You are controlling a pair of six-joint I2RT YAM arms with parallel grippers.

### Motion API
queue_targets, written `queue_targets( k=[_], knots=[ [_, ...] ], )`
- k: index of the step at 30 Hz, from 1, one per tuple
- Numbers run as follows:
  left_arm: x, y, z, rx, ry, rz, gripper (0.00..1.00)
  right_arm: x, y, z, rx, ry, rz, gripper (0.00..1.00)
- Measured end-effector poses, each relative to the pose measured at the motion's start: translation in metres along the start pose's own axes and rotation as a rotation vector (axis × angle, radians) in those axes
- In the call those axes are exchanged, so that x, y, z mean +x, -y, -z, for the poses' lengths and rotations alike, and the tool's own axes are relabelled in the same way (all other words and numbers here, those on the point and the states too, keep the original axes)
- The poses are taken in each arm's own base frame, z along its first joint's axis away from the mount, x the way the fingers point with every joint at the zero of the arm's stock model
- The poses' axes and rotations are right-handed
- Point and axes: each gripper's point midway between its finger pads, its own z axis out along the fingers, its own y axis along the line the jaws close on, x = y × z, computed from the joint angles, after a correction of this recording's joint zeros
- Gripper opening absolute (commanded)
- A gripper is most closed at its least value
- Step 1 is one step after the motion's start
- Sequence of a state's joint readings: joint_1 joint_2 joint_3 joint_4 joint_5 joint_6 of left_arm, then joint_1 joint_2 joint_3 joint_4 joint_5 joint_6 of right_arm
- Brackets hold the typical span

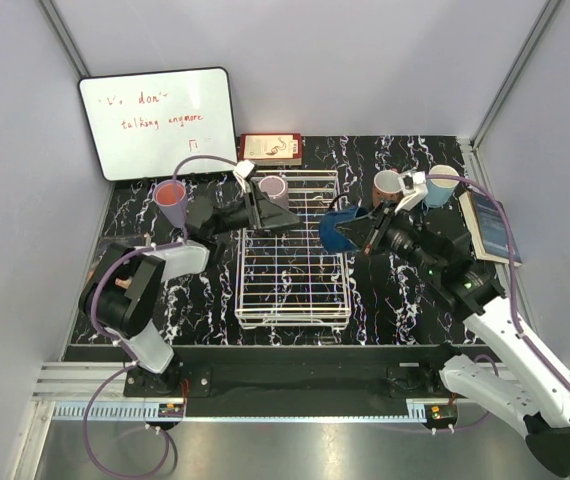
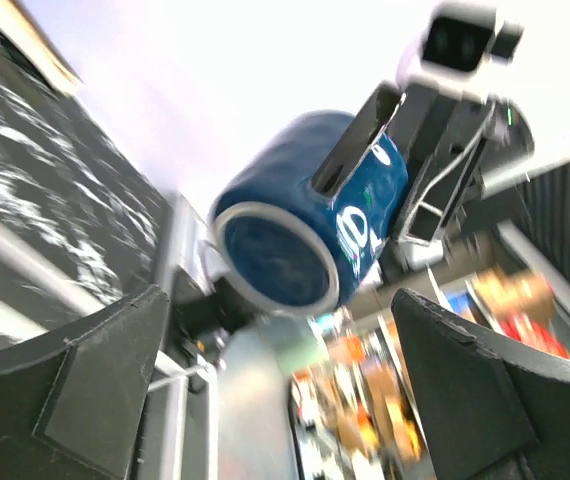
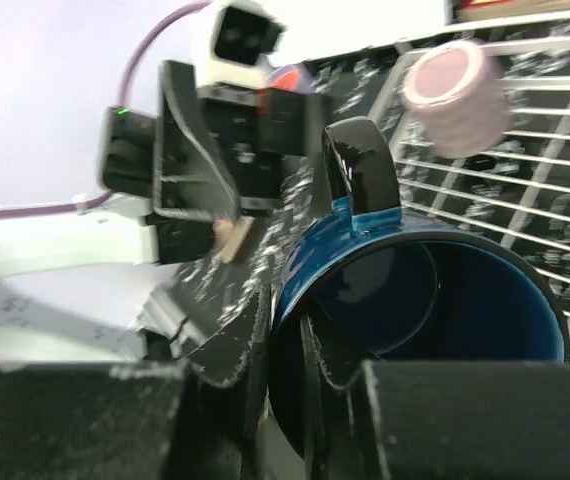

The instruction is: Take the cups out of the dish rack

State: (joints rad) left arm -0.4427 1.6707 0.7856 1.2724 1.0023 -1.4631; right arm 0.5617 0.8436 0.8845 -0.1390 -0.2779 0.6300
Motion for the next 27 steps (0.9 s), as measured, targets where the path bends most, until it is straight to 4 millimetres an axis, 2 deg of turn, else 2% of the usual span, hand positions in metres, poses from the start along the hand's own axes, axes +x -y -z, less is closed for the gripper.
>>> queue_targets(
  k=[3,6,9,12,16,19,23,27],
  knots=[
    [-0.018,-0.006,0.018,-0.048,0.081,-0.007,0.99,-0.009,0.010,0.007,0.078,0.029,0.027,0.00],
    [-0.025,-0.008,0.025,-0.085,0.119,-0.013,0.99,-0.017,0.025,0.013,0.184,0.053,0.055,0.00],
    [-0.027,-0.011,0.027,-0.154,0.146,-0.025,0.99,-0.028,0.053,0.020,0.367,0.081,0.091,0.00],
    [-0.030,-0.013,0.032,-0.261,0.186,-0.062,0.99,-0.038,0.092,0.027,0.590,0.102,0.135,0.00],
    [-0.044,-0.009,0.042,-0.472,0.258,-0.155,0.99,-0.026,0.147,0.037,0.870,0.050,0.185,0.00],
    [-0.049,-0.004,0.054,-0.581,0.291,-0.217,0.99,-0.013,0.175,0.040,0.998,-0.008,0.200,0.00],
    [-0.041,-0.013,0.080,-0.746,0.311,-0.237,0.99,0.000,0.216,0.041,1.132,-0.072,0.151,0.00],
    [-0.032,-0.023,0.105,-0.884,0.319,-0.240,0.99,-0.003,0.262,0.059,1.262,-0.079,0.044,0.00]
  ],
)
